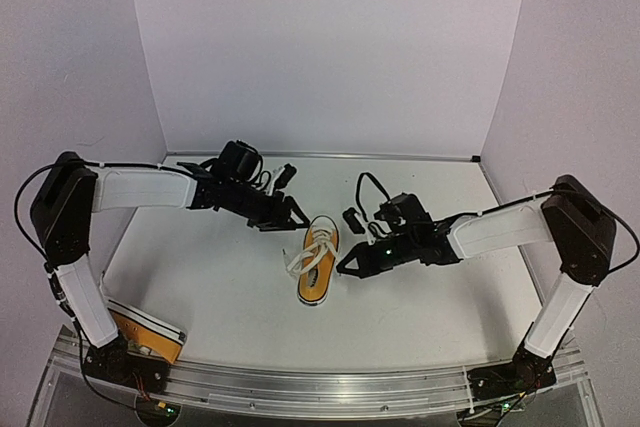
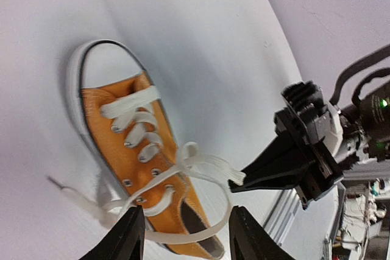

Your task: Tie the shoes

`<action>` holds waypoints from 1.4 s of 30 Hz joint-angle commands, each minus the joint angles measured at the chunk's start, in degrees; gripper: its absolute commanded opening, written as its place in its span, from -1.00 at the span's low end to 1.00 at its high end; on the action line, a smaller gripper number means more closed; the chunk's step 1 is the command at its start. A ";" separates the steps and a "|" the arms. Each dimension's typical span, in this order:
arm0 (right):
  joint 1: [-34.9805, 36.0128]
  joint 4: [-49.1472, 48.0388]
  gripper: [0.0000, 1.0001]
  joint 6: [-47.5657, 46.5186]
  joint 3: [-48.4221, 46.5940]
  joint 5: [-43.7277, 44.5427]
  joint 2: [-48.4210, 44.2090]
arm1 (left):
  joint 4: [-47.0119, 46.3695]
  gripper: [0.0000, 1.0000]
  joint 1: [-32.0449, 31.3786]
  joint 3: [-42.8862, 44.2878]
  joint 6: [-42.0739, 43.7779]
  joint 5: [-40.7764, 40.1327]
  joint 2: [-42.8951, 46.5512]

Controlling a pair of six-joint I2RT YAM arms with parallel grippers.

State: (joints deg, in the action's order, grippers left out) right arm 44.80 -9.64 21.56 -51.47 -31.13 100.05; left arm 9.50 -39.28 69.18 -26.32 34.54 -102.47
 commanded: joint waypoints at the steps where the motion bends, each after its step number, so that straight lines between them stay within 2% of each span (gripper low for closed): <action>1: 0.14 0.62 -1.00 0.24 0.98 1.42 -2.10 | 17.95 0.01 2.84 3.54 8.99 -16.36 3.11; 3: 0.14 0.68 -1.00 0.32 1.17 1.31 -2.34 | 19.89 -0.01 2.89 3.58 8.63 -20.02 2.02; 8: 0.17 0.59 -1.00 0.18 1.20 0.57 -2.19 | 16.02 -0.03 1.10 -0.45 3.51 -23.69 0.31; 17: 0.12 0.39 -1.00 0.21 0.76 0.11 -1.77 | 12.10 -0.25 -3.77 0.03 -2.33 -29.12 -6.28; 29: 0.12 -1.07 -1.00 0.65 1.86 -0.16 -1.78 | 13.05 -0.34 -5.43 5.14 -2.77 -33.19 -12.35; 35: 0.13 -1.68 -1.00 0.75 2.34 -0.32 -1.82 | 13.08 -0.32 -6.78 6.39 -2.04 -33.99 -13.74; 42: 0.17 -1.96 -1.00 0.72 2.60 -0.42 -1.84 | 18.63 -0.36 -9.86 10.03 0.04 -38.37 -17.42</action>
State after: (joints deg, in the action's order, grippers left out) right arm 44.80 -9.93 22.17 -49.46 -31.11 100.03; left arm 23.33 -47.44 77.07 -27.63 -0.74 -117.19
